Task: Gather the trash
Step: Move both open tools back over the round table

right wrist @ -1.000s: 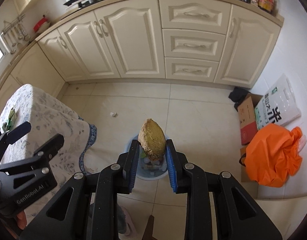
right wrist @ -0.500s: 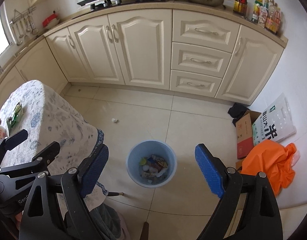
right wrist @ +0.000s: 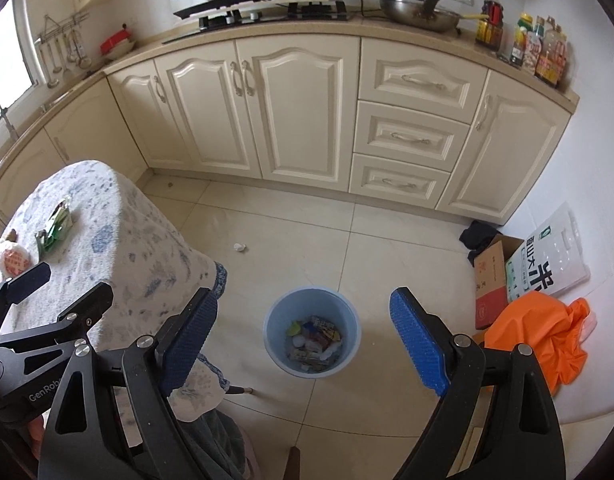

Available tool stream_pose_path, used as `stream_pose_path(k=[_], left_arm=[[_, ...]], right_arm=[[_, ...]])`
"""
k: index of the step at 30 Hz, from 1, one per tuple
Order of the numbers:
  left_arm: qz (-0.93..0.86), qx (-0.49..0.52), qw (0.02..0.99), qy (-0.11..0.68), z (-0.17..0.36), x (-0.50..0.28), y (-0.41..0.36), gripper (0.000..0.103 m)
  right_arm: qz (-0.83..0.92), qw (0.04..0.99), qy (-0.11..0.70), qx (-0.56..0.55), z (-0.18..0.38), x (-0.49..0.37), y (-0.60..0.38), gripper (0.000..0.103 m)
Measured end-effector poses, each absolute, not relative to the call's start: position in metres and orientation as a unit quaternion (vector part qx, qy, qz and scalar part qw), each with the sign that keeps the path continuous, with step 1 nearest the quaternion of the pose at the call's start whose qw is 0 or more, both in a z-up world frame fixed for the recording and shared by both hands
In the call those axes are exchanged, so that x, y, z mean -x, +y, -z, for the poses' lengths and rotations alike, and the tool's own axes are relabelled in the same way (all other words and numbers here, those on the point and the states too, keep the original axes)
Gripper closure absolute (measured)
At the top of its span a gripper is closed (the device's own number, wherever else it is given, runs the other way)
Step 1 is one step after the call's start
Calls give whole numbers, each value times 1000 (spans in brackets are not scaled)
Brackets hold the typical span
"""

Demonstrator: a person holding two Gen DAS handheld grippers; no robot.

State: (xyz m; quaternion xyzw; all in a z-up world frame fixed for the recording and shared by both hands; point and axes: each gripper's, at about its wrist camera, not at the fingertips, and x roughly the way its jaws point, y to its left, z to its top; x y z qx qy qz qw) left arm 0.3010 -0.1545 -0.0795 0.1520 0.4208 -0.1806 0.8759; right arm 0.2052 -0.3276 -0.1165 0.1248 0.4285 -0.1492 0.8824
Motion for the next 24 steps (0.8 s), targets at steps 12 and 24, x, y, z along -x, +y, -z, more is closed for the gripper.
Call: stream_pose_path(k=[12,24], left_arm=[[119,-106,904,397,46,-282,-66,12],[10,-49,915,401,23,-276,45,9]], right_arm=[[81,900,420,-83,97,-224,-262,12],[-34,904,425,-34,83,-269,-162,5]])
